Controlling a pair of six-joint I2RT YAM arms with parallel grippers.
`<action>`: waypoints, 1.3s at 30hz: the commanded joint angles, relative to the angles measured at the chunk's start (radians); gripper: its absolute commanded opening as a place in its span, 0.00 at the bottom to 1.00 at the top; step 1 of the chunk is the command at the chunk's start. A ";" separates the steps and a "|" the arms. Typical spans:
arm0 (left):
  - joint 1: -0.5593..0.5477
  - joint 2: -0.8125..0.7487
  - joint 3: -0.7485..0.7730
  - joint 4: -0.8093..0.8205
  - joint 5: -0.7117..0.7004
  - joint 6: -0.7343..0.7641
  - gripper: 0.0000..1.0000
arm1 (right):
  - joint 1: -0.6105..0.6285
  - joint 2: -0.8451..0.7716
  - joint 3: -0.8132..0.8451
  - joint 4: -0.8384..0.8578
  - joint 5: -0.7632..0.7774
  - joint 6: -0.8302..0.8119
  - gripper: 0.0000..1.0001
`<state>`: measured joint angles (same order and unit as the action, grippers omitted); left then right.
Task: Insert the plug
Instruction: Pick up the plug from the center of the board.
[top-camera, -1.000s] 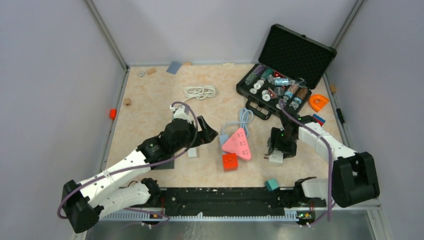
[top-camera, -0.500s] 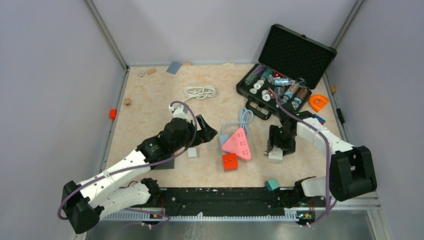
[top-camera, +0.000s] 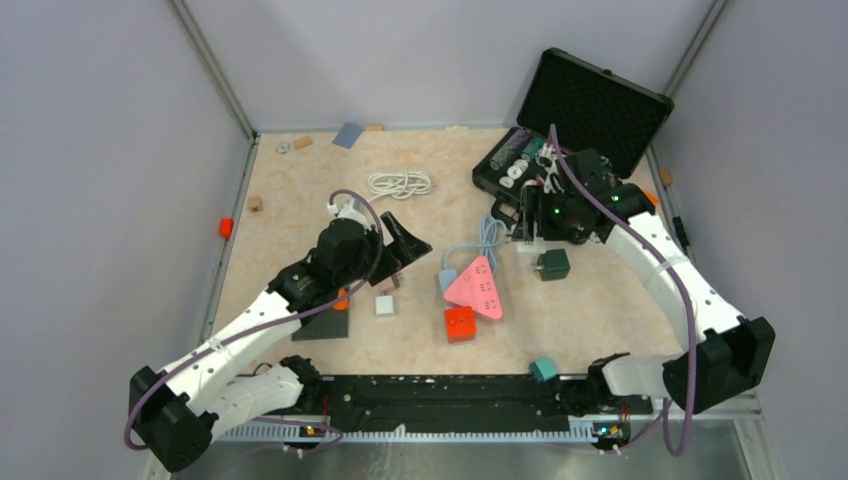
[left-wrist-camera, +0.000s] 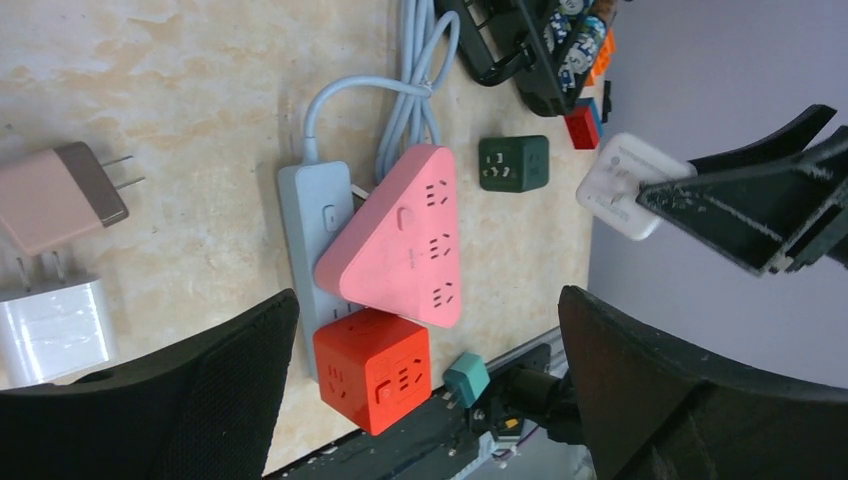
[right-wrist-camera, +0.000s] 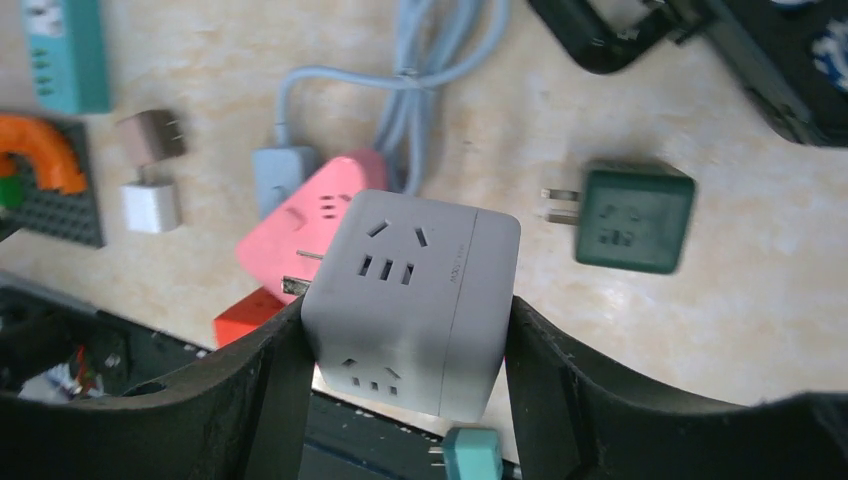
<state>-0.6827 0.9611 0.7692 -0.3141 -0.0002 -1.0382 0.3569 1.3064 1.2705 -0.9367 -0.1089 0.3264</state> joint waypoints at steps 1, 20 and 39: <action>0.052 -0.003 0.041 0.074 0.124 -0.060 0.99 | 0.072 -0.085 0.027 0.124 -0.179 -0.033 0.00; 0.092 0.097 0.104 0.256 0.418 -0.041 0.99 | 0.103 -0.248 -0.171 0.511 -0.529 -0.105 0.00; 0.091 0.193 0.233 0.146 0.449 0.033 0.99 | 0.199 -0.168 -0.080 0.404 -0.423 -0.200 0.00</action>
<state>-0.5941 1.1618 0.9802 -0.1890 0.4316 -1.0222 0.5396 1.1675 1.1614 -0.5922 -0.5358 0.1490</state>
